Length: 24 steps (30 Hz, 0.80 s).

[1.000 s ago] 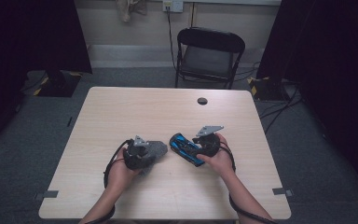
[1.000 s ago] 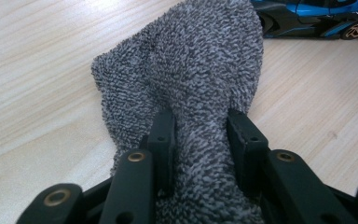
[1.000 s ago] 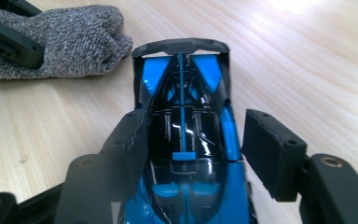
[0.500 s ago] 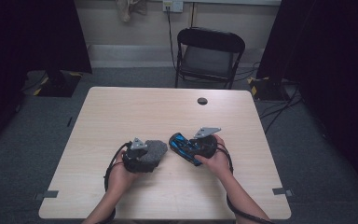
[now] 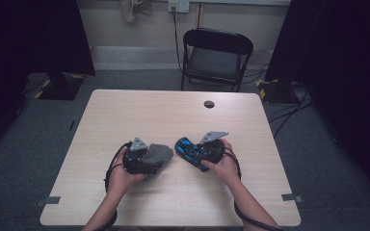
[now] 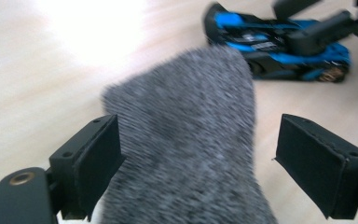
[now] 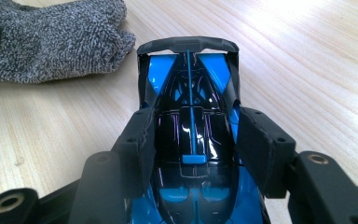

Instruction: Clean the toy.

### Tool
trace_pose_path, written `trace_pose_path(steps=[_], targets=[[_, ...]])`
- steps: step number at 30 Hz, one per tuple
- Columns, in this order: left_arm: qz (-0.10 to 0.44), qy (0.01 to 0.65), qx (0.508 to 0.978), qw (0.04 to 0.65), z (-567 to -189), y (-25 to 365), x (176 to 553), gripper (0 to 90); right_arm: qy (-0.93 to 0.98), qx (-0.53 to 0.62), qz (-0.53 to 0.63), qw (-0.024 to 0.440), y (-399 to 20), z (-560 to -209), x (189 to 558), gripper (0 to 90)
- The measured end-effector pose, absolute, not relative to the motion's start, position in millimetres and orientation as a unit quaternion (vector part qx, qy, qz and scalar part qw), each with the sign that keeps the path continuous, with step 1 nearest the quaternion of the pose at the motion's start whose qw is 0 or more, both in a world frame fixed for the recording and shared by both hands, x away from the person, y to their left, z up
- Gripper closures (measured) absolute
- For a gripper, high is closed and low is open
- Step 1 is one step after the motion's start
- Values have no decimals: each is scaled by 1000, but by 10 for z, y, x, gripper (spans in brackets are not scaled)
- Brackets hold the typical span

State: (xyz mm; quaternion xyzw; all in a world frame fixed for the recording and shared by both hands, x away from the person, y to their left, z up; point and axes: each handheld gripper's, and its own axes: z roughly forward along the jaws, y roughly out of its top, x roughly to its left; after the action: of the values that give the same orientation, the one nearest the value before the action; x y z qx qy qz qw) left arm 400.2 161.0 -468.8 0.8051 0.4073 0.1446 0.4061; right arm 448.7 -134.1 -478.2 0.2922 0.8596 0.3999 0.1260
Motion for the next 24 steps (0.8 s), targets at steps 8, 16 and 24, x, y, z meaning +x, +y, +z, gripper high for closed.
trace_pose_path(steps=[8, 16, 24], targets=[[152, 419, 807, 387, -4688, 1619, 4033, 179, 859, 294, 401, 127, -1342, -4785, 4484, 481], [146, 423, 806, 388, -4660, 1581, 4032, 173, 858, 294, 402, 127, -1344, -4788, 4480, 481], [116, 410, 814, 396, -4652, 1551, 3999, 242, 857, 294, 403, 129, -1345, -4790, 4476, 481]])
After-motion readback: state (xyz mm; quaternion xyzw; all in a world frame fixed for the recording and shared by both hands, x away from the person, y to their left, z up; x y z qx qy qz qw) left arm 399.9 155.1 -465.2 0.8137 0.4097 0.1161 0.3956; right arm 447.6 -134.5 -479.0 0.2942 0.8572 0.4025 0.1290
